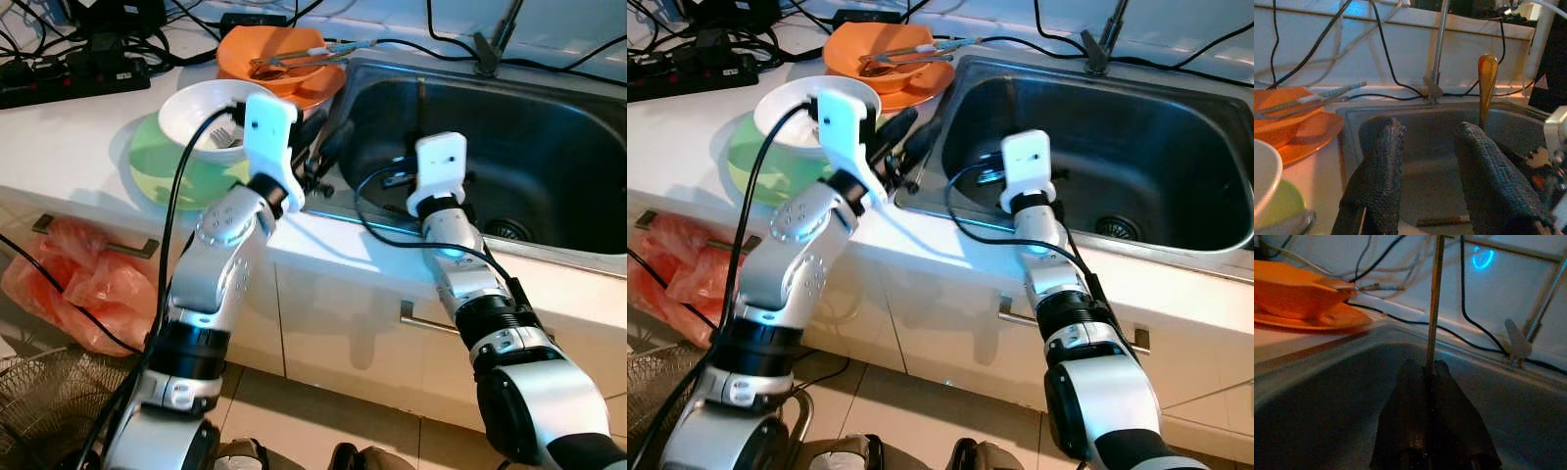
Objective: Kitchen organization
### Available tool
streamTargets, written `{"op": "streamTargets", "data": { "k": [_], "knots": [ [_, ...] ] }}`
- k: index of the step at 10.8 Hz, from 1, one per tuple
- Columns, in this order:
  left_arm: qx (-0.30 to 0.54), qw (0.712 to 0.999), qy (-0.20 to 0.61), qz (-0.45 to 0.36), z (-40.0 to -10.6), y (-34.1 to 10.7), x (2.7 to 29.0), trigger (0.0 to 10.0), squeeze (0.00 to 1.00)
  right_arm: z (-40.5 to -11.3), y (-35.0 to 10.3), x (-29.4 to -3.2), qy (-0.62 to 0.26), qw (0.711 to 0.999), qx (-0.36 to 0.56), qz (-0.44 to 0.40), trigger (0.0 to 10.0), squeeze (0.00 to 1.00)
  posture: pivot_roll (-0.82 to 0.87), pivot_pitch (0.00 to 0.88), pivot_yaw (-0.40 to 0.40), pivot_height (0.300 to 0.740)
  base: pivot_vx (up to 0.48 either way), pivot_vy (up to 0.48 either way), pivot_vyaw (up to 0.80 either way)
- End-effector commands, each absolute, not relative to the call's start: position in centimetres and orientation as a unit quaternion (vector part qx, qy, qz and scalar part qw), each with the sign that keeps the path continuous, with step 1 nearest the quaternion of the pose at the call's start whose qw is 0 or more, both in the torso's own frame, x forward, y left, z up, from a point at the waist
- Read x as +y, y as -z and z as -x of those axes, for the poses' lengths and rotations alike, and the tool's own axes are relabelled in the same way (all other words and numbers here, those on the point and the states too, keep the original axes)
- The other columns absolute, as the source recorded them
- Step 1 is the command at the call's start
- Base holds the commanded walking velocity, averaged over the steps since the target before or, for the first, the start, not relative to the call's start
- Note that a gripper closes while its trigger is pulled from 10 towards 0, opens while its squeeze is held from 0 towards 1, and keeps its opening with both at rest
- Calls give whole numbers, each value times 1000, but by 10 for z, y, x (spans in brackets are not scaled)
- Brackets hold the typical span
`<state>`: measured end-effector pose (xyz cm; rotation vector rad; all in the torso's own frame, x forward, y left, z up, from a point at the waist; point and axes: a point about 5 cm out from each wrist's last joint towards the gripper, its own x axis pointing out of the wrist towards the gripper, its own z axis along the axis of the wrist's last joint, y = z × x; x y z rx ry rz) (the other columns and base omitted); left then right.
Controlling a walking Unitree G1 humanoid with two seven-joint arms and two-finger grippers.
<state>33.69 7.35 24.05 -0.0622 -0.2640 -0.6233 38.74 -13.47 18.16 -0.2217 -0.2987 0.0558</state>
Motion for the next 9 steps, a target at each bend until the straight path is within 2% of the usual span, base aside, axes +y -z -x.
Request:
{"op": "streamTargets", "data": {
  "k": [1, 4, 9],
  "knots": [
    [-131, 940, 314, 22, -333, -242, 70, 10000, 0, -389, -179, -146, -8, 986, -131, 106, 10000, 0, 95, 123, -19, 740, 0, 0, 0],
    [-98, 944, 316, 15, -327, -220, 67, 10000, 0, -391, -168, -160, 14, 993, -85, 83, 10000, 0, 98, 130, -26, 740, 0, 0, 0],
    [-62, 949, 310, 6, -324, -196, 65, 10000, 0, -391, -163, -169, 20, 995, -62, 71, 10000, 0, 100, 148, -33, 740, 0, 0, 0]
  ]
}}
